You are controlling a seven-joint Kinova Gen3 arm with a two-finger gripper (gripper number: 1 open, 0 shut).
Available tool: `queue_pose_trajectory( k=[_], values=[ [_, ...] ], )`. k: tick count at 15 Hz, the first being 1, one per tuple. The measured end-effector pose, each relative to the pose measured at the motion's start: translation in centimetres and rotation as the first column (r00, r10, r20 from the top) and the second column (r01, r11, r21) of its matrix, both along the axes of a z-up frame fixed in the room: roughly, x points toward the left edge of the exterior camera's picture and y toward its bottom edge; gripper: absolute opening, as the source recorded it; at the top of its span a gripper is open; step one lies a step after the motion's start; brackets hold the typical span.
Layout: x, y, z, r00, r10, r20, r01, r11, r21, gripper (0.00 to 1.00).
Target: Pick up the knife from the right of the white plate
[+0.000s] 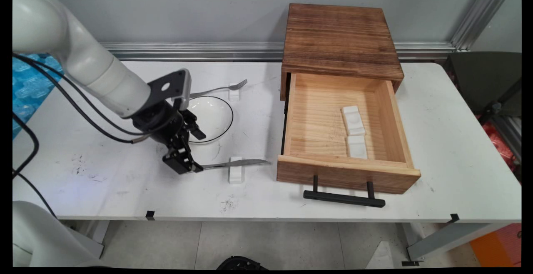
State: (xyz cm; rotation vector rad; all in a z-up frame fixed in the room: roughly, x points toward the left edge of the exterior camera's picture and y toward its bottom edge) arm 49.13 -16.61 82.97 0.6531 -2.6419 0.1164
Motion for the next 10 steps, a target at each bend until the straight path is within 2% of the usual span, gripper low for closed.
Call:
queue_pose_trajectory(
  k=[10],
  values=[
    [-1.0, 0.9, -2.9, 1.0, -0.007, -0.021, 0.006, 1.0, -0.017, 1.0]
  ],
)
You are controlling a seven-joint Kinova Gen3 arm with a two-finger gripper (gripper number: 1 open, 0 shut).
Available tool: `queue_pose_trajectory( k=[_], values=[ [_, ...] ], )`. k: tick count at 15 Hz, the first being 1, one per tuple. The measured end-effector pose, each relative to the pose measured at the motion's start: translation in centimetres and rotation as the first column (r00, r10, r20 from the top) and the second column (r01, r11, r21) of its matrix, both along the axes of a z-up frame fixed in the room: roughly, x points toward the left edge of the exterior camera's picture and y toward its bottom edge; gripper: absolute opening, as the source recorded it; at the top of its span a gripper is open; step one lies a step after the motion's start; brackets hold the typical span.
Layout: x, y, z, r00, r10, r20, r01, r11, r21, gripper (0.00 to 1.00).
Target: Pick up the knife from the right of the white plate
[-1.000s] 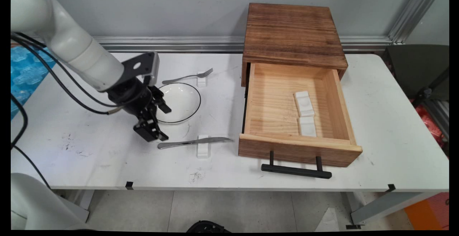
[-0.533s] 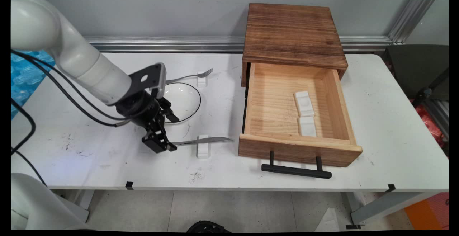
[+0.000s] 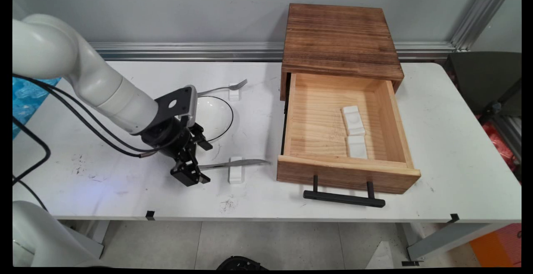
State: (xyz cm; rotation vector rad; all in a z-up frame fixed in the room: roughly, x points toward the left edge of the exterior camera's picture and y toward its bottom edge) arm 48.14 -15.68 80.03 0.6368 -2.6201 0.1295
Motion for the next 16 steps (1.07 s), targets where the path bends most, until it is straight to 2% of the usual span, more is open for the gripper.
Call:
queue_pose_trajectory(
  k=[16],
  values=[
    [0.7, -0.4, -3.4, 1.0, -0.009, -0.004, 0.009, 1.0, -0.02, 1.0]
  ],
)
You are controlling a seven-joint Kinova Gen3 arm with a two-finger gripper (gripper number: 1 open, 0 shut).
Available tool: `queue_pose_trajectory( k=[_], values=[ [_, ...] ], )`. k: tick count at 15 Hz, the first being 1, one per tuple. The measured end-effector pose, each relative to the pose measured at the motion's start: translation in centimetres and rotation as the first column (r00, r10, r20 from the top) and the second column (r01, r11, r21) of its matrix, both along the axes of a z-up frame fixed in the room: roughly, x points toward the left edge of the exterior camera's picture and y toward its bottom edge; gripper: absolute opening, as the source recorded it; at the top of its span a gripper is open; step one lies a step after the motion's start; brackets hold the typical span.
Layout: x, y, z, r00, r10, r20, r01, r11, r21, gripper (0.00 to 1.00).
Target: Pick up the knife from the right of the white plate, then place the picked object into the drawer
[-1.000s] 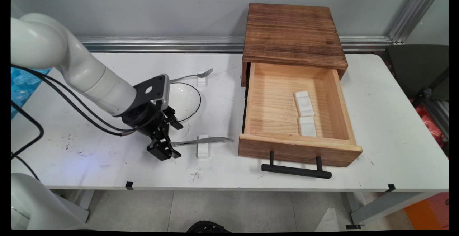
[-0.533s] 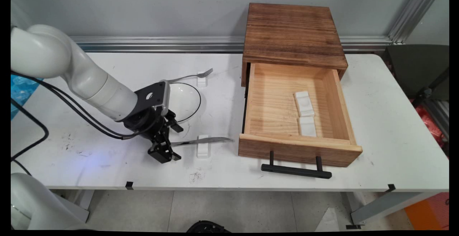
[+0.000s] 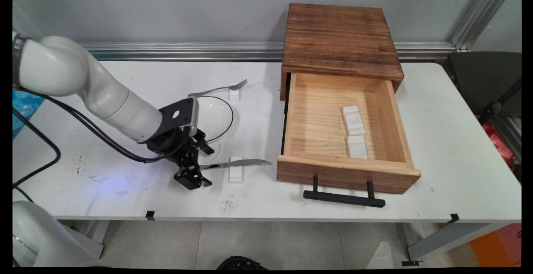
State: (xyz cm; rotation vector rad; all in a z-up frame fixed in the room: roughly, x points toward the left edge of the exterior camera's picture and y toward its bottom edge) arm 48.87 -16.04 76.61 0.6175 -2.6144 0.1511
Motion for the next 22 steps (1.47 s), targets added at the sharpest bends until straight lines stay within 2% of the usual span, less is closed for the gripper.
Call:
queue_pose_trajectory(
  k=[7, 8, 22],
  values=[
    [0.1, -0.4, -1.0, 1.0, -0.001, -0.004, 0.001, 1.0, 0.0, 1.0],
    [0.2, -0.4, -1.1, 1.0, -0.001, -0.005, 0.001, 1.0, 0.002, 0.0],
    [0.2, -0.9, -1.7, 1.0, 0.005, -0.014, -0.005, 1.0, 0.005, 0.0]
  ],
)
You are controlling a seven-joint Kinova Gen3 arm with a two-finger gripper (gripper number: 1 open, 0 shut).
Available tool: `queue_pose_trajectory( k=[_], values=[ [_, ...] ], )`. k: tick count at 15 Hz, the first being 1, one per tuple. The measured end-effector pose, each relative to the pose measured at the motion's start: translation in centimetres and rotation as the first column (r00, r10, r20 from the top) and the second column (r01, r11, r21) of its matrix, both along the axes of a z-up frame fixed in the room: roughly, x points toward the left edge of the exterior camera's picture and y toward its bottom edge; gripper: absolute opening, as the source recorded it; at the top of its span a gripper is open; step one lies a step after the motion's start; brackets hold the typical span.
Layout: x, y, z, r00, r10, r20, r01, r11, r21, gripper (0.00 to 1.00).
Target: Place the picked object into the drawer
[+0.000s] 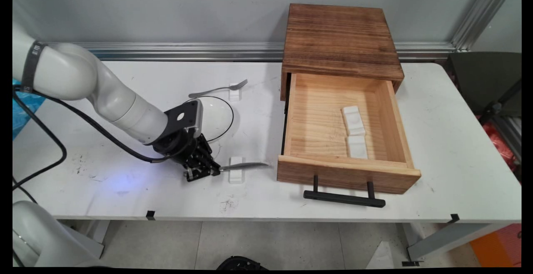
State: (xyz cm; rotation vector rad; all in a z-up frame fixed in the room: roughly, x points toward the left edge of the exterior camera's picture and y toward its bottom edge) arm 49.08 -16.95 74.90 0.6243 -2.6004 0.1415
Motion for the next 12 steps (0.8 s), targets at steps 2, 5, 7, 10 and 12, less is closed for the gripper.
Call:
queue_pose_trajectory(
  k=[2, 5, 7, 10, 12],
  values=[
    [0.1, -0.2, 0.2, 1.0, 0.004, 0.0, -0.004, 1.0, -0.004, 0.0],
    [0.1, -0.5, 0.7, 1.0, 0.008, -0.001, -0.008, 1.0, -0.009, 0.0],
    [0.1, -0.6, 1.4, 1.0, 0.009, -0.003, -0.009, 1.0, -0.01, 0.0],
    [0.1, -0.8, 2.7, 1.0, 0.005, -0.009, -0.005, 1.0, -0.012, 0.0],
    [0.1, -0.9, 3.9, 1.0, 0.002, -0.013, -0.002, 1.0, -0.012, 0.0]
  ],
)
